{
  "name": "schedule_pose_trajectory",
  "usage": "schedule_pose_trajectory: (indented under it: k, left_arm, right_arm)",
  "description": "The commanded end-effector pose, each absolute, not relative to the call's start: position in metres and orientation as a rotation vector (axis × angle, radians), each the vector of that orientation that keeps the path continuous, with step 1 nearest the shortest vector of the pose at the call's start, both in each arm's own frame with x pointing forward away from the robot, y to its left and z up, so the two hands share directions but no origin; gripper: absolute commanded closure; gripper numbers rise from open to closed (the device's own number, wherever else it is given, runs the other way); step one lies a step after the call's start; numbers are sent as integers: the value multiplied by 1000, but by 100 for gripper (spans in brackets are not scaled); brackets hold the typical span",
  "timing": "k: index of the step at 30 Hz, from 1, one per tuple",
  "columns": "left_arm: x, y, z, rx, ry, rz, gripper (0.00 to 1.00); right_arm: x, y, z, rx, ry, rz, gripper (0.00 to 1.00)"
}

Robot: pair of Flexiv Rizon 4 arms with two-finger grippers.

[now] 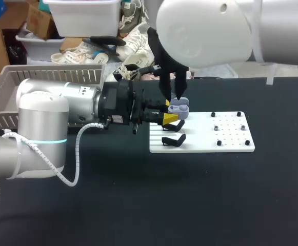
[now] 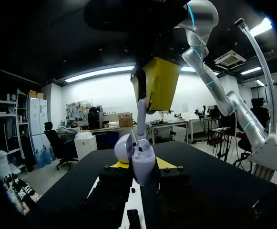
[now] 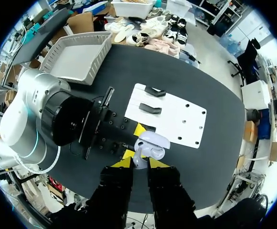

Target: Pick up each earbud case from the left stands, insert the matching earbuds, close the lid, and place the case in the box.

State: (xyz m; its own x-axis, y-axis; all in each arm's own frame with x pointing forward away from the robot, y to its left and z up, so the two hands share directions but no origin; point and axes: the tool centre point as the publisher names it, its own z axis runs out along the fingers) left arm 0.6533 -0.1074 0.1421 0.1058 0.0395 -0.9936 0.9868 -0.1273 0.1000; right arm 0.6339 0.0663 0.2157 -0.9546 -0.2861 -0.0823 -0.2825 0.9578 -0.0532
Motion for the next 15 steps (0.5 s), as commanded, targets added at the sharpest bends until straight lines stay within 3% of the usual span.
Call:
schedule_pose_trajectory:
  k: [1,15]
  left_arm:
    - [653,-107,142,1380,1103,-1197,100]
    - [653,-107,142,1380,1103,-1197,100]
  right_arm:
    - [631,59,213,-435,3008,-32,100]
    - [630,62,204,-453,2994,57,100]
